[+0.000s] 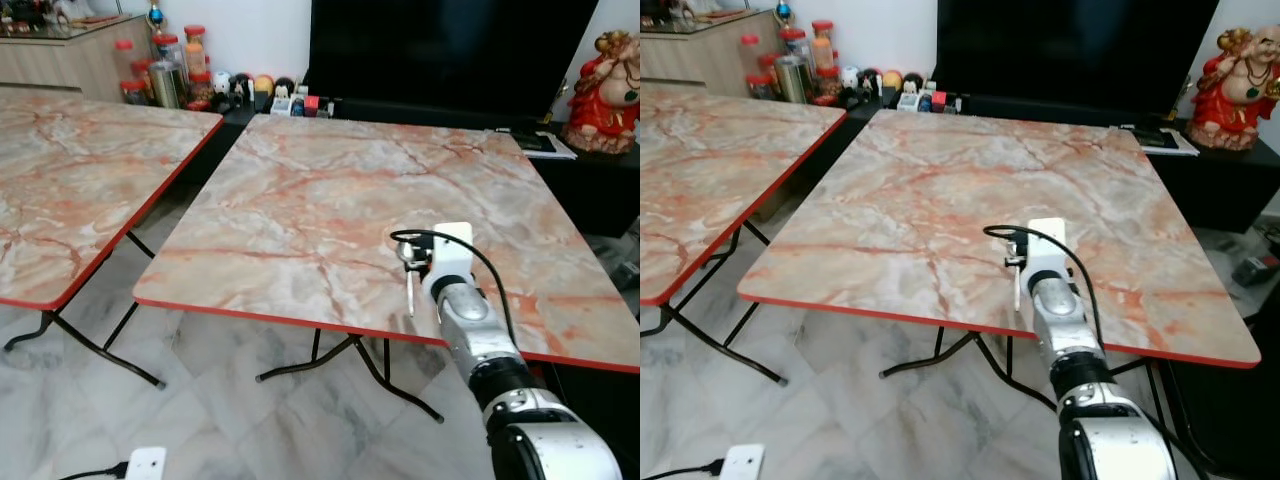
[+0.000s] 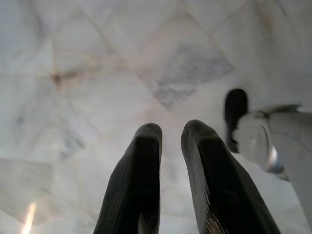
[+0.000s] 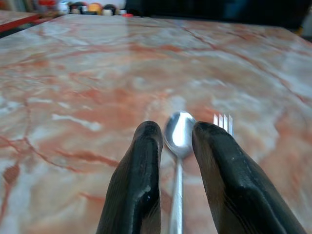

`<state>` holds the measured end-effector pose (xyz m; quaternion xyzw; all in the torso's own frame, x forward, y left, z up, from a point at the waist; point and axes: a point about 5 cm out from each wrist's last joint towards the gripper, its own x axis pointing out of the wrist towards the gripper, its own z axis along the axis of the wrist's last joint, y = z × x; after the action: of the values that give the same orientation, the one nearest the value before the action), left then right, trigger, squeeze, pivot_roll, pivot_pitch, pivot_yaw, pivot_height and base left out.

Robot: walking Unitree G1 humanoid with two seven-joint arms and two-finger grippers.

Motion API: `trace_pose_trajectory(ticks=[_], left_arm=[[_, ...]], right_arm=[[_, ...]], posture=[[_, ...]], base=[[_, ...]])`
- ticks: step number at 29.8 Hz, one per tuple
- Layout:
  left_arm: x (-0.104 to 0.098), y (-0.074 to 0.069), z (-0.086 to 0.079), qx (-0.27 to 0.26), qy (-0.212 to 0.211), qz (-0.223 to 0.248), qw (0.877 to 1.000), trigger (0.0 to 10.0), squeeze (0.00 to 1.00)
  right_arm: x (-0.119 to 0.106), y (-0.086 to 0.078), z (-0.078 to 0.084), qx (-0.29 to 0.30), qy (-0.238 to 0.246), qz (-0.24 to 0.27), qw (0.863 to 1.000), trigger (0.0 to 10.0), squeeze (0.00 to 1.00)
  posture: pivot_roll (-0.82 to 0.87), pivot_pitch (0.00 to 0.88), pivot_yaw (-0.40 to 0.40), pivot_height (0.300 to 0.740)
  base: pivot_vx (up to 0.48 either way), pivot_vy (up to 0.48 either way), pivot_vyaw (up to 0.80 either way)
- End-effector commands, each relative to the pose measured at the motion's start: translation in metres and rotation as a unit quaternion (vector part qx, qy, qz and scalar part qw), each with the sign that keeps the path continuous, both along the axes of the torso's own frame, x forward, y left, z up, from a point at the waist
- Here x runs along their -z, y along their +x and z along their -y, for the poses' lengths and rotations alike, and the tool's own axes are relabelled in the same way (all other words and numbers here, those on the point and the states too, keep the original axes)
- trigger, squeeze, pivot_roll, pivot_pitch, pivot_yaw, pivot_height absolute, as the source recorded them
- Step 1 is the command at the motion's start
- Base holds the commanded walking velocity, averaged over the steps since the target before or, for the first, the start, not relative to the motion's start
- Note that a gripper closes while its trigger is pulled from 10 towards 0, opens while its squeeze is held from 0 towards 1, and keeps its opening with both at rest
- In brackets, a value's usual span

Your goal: Setting the table

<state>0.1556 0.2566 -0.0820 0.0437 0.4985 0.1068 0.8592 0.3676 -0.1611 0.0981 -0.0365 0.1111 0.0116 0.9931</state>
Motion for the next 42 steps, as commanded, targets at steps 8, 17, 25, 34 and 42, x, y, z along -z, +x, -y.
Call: trace_pose_trajectory(ticks=[8, 17, 25, 34, 42], left_arm=[[0.002, 0.014, 0.028, 0.013, -0.022, 0.005, 1.000, 10.0, 0.00], [0.008, 0.015, 0.064, 0.024, -0.036, 0.002, 0.999, 10.0, 0.00], [0.009, 0.013, 0.060, 0.021, -0.037, 0.000, 0.999, 10.0, 0.00], [0.007, -0.005, 0.019, 0.008, -0.028, -0.001, 1.000, 10.0, 0.00], [0.007, -0.021, -0.002, 0.004, -0.024, -0.011, 1.000, 10.0, 0.00]], right_arm=[[-0.001, 0.000, 0.007, 0.016, 0.003, 0.001, 1.000, 10.0, 0.00], [0.000, 0.000, 0.007, 0.014, 0.004, -0.002, 1.000, 10.0, 0.00], [0.001, -0.001, 0.005, 0.002, -0.006, -0.004, 1.000, 10.0, 0.00], [0.001, -0.002, 0.008, 0.021, 0.010, -0.005, 1.000, 10.0, 0.00], [0.000, -0.001, 0.010, 0.029, 0.006, -0.003, 1.000, 10.0, 0.00]], posture=[[0.03, 0.000, -0.016, 0.728], [0.03, 0.000, -0.017, 0.728], [0.03, 0.000, -0.016, 0.728], [0.03, 0.000, -0.018, 0.728], [0.03, 0.000, -0.018, 0.728]], base=[[0.000, 0.000, 0.00], [0.192, 0.000, 0.00], [0.301, 0.000, 0.00], [0.317, 0.000, 0.00], [0.263, 0.000, -0.36]])
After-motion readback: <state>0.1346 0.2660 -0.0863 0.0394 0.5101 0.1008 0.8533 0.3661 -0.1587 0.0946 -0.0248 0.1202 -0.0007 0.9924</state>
